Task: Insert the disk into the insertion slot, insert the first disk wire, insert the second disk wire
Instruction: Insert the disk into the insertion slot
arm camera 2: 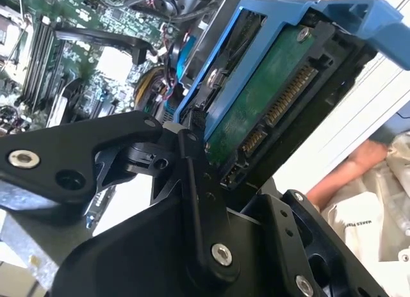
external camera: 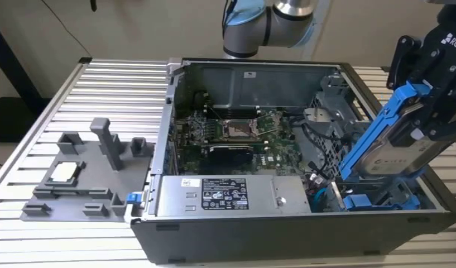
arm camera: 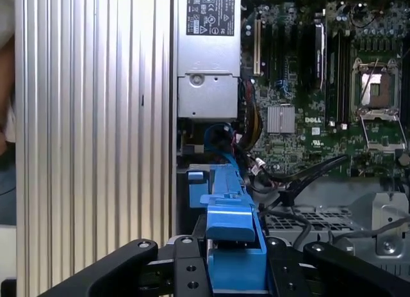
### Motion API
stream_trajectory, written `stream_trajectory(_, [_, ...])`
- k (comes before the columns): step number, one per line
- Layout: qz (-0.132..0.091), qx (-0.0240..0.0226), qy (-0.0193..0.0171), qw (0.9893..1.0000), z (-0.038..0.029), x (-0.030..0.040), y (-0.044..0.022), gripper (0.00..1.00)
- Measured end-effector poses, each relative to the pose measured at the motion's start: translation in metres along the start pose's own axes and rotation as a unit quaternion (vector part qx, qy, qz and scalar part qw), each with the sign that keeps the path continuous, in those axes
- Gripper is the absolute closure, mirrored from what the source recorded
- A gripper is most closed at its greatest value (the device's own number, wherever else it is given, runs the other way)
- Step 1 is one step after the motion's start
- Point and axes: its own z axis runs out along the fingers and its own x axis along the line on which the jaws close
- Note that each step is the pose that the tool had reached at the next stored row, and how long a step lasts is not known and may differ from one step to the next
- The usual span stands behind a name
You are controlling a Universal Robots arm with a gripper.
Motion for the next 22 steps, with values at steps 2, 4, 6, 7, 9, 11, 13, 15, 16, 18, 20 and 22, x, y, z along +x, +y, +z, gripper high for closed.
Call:
stream_trajectory(2, [0.0, 0.0, 0.0, 1.0, 0.003, 0.0001, -0.0008, 0.67])
stream_trajectory(4, [-0.001, 0.0, 0.0, 1.0, 0.0063, 0.0003, -0.0017, 0.67])
stream_trajectory(6, [-0.001, 0.0, 0.0001, 1.0, 0.0088, 0.0004, -0.0024, 0.67])
stream_trajectory(7, [-0.001, 0.0, 0.0001, 1.0, 0.0098, 0.0004, -0.0028, 0.67])
stream_trajectory(9, [-0.001, 0.0, 0.0001, 1.0, 0.0118, 0.0004, -0.0032, 0.67])
stream_trajectory(11, [-0.001, 0.0, 0.0001, 1.0, 0.0136, 0.0004, -0.0036, 0.67])
stream_trajectory(13, [-0.001, 0.0, 0.0, 1.0, 0.0155, 0.0004, -0.0042, 0.67])
stream_trajectory(15, [-0.001, 0.0, 0.0, 1.0, 0.0174, 0.0005, -0.0048, 0.67])
stream_trajectory(16, [-0.001, 0.0, 0.0, 1.0, 0.0185, 0.0005, -0.005, 0.67])
stream_trajectory(18, [-0.001, 0.0, 0.0001, 1.0, 0.0205, 0.0005, -0.0054, 0.67])
stream_trajectory(20, [-0.001, 0.0, 0.0001, 1.0, 0.0223, 0.0005, -0.0062, 0.67])
stream_trajectory(22, [-0.001, 0.0, 0.0, 1.0, 0.024, 0.0006, -0.007, 0.67])
